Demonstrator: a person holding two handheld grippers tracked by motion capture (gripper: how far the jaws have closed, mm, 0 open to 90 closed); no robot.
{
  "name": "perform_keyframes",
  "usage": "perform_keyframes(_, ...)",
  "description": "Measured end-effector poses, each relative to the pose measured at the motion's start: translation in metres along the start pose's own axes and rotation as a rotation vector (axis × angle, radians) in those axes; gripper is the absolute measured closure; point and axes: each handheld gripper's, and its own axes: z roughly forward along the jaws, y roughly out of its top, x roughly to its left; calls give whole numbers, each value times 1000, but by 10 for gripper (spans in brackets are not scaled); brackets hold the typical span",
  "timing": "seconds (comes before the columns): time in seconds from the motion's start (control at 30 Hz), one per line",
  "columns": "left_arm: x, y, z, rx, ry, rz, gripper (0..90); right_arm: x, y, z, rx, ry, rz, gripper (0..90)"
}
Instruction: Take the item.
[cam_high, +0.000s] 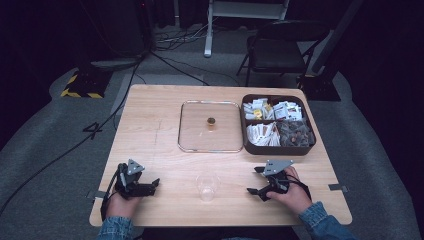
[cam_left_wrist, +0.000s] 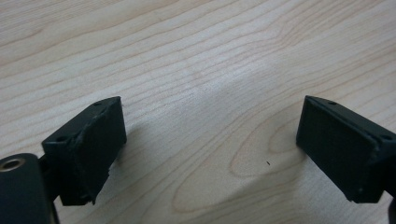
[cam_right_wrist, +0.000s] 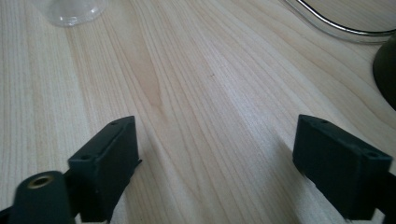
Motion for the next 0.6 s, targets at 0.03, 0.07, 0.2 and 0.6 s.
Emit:
perform_keyframes(0.03, 0, 1, -1, 6, -3, 6, 105, 0, 0, 0, -2, -1, 0, 177)
perform_keyframes(0.07, -1, 1, -2, 19, -7, 3, 119, 0, 0, -1, -4, -2, 0, 196)
perform_keyframes(0.2, -2, 3, -4, 40, -15, 14, 162, 0, 1, -4, -19, 22, 5, 244)
perform_keyframes(0.6, -3, 3, -7, 41, -64, -7, 181, -9, 13, -31, -56, 15, 84, 304)
